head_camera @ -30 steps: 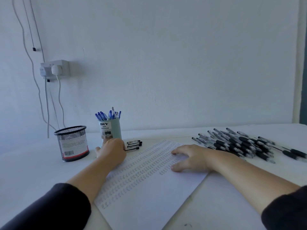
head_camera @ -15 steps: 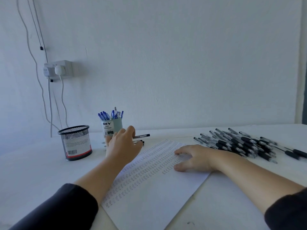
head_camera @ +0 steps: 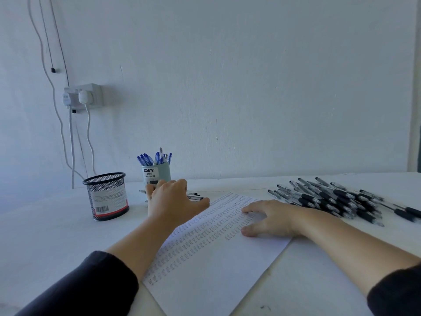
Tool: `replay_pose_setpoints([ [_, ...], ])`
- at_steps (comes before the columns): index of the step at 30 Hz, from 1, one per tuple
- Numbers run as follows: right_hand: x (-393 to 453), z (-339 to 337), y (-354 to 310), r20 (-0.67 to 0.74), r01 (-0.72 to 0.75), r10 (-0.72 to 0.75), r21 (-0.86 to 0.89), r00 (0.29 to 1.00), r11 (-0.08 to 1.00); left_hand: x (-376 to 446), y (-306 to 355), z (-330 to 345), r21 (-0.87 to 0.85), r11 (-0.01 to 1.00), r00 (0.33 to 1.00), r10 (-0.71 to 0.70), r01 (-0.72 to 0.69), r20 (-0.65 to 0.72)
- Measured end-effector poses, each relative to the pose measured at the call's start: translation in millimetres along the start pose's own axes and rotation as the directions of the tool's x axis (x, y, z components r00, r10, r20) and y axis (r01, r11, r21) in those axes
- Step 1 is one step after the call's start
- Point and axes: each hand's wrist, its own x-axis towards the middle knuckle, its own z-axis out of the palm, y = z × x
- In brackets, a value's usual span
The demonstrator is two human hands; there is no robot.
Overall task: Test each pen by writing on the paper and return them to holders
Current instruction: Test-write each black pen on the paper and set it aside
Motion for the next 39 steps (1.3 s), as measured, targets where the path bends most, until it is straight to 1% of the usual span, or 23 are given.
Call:
replay_pose_setpoints([
  [4, 0.5, -0.2, 0.2, 0.003, 0.004, -0.004, -0.003, 1.0, 1.0, -0.4, -0.5, -1.6, -0.079, 0.997, 1.0, 0.002, -0.004, -0.022],
  [8, -1.1, -0.7, -0.1, 0.011, 0.005, -0.005, 0.001, 1.0, 1.0, 0.2, -0.5, 0.3, -0.087, 0.996, 0.999, 0.019, -0.022, -0.039],
  [12, -3.2, -1.6, -1.6, 0.011, 0.007, -0.007, -0.007, 1.0, 1.0, 1.6, -1.2, 1.5, -0.104, 0.993, 0.998, 0.062, -0.061, 0.013],
  [14, -3.3, -1.7, -2.0, 0.019, 0.014, -0.013, -0.017, 1.0, 1.0, 2.3, -3.4, 2.7, -0.165, 0.981, 0.995, 0.1, -0.1, -0.007],
  [16, -2.9, -1.5, -1.6, 0.022, 0.013, -0.013, -0.021, 1.0, 1.0, 2.9, -4.1, 2.5, -0.216, 0.971, 0.994, 0.104, -0.107, -0.024],
  [20, -2.5, -1.4, -0.1, 0.02, -0.002, 0.002, -0.037, 1.0, 0.999, 1.3, 1.7, -2.9, -0.322, 0.937, 0.986, 0.093, -0.133, -0.136],
  [23, -1.8, -1.0, -0.1, 0.022, -0.021, 0.022, -0.045, 1.0, 0.999, -2.6, 8.9, -9.7, -0.336, 0.94, 0.997, 0.034, -0.054, -0.066],
  [24, -1.4, -1.0, 0.1, 0.021, -0.033, 0.034, -0.057, 0.999, 0.998, -3.9, 11.2, -12.4, -0.378, 0.926, 0.999, 0.006, -0.022, -0.044],
  [25, -0.8, -1.1, 0.6, 0.018, -0.04, 0.042, -0.077, 0.999, 0.996, -4.8, 14.3, -15.4, -0.45, 0.893, 0.999, -0.037, 0.026, -0.015],
  [26, 0.1, -0.8, 0.5, 0.009, -0.038, 0.039, -0.092, 0.999, 0.995, -4.8, 17.3, -17.2, -0.538, 0.838, 0.995, -0.093, 0.095, 0.03],
  [27, 0.5, -0.7, 0.9, 0.001, -0.034, 0.034, -0.102, 0.999, 0.994, -4.5, 20.8, -17.5, -0.63, 0.756, 0.984, -0.155, 0.177, 0.091],
  [29, 0.8, -0.9, 1.6, -0.006, -0.028, 0.027, -0.116, 1.0, 0.993, -5.0, 27.0, -19.0, -0.78, 0.521, 0.935, -0.255, 0.347, 0.246],
  [30, 0.5, -1.0, 1.2, -0.006, -0.027, 0.026, -0.125, 1.0, 0.992, -5.9, 29.7, -19.9, -0.816, 0.414, 0.911, -0.265, 0.404, 0.316],
  [31, -0.4, -1.2, 0.1, -0.004, -0.025, 0.025, -0.134, 1.0, 0.991, -7.2, 31.5, -20.4, -0.829, 0.34, 0.891, -0.259, 0.444, 0.372],
  [33, -2.0, -1.2, -1.7, -0.001, -0.011, 0.011, -0.145, 1.0, 0.989, -11.6, 34.5, -23.5, -0.828, 0.252, 0.861, -0.237, 0.501, 0.449],
  [36, -3.6, -1.6, -2.7, -0.006, -0.01, 0.009, -0.154, 1.0, 0.988, -19.9, 40.1, -28.8, -0.808, 0.159, 0.819, -0.213, 0.568, 0.534],
  [37, -4.5, -1.5, -3.2, -0.006, -0.008, 0.007, -0.157, 1.0, 0.988, -22.9, 42.3, -30.0, -0.796, 0.145, 0.804, -0.214, 0.588, 0.555],
  [39, -5.7, -1.6, -3.8, -0.013, -0.006, 0.004, -0.16, 1.0, 0.987, -28.1, 46.8, -30.3, -0.77, 0.169, 0.785, -0.219, 0.615, 0.579],
])
